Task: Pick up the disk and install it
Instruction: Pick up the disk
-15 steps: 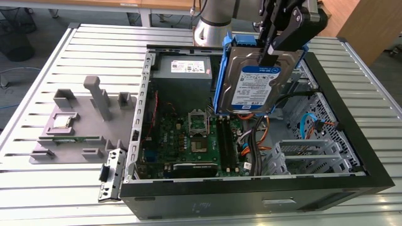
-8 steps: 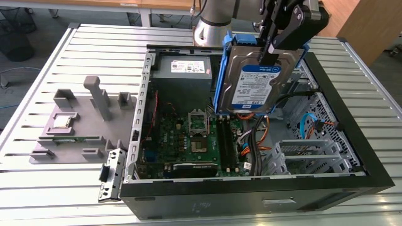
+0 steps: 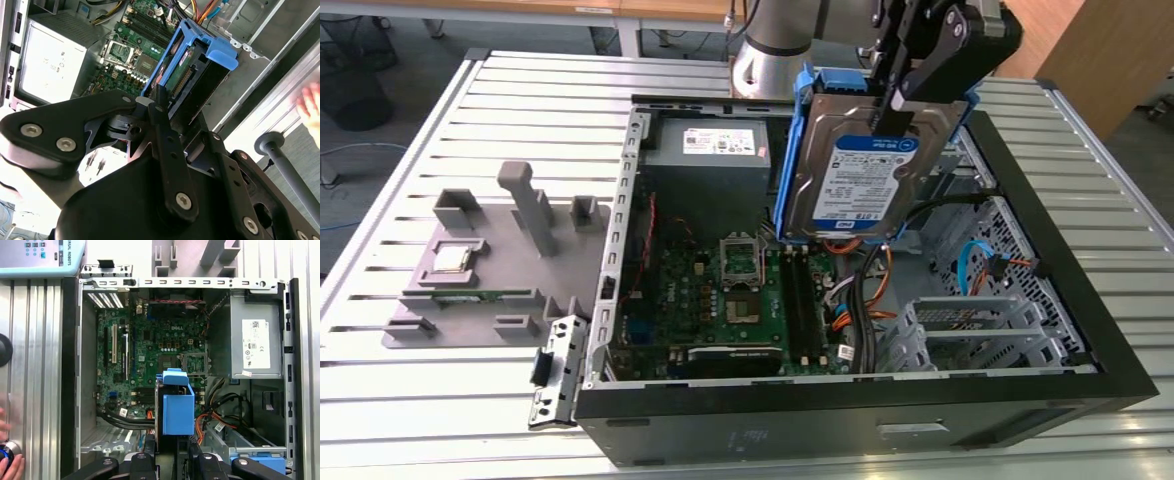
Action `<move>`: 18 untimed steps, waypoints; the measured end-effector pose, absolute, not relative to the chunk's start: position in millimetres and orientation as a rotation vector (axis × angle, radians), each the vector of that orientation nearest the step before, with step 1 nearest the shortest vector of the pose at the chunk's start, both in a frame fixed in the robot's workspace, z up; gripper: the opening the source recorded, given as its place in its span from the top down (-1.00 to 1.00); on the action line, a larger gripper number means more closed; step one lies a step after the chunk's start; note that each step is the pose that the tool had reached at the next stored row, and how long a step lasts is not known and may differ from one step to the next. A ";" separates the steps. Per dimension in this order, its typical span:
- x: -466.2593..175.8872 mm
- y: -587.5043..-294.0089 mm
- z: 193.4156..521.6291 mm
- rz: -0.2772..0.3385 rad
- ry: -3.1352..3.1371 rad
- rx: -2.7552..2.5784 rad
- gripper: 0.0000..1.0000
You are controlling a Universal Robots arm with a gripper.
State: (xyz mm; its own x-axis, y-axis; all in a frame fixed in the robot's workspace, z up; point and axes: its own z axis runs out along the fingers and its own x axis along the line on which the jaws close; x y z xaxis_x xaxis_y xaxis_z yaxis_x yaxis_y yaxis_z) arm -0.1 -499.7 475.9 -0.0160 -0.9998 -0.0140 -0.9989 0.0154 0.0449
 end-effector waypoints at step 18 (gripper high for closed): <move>1.3 -512.9 475.9 -0.065 -2.223 2.189 0.30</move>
State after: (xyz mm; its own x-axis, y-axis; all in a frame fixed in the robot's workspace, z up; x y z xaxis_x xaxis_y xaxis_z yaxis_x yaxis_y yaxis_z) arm 1.3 -512.9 475.9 -0.0160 -0.9998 -0.0142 -0.9989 0.0153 0.0448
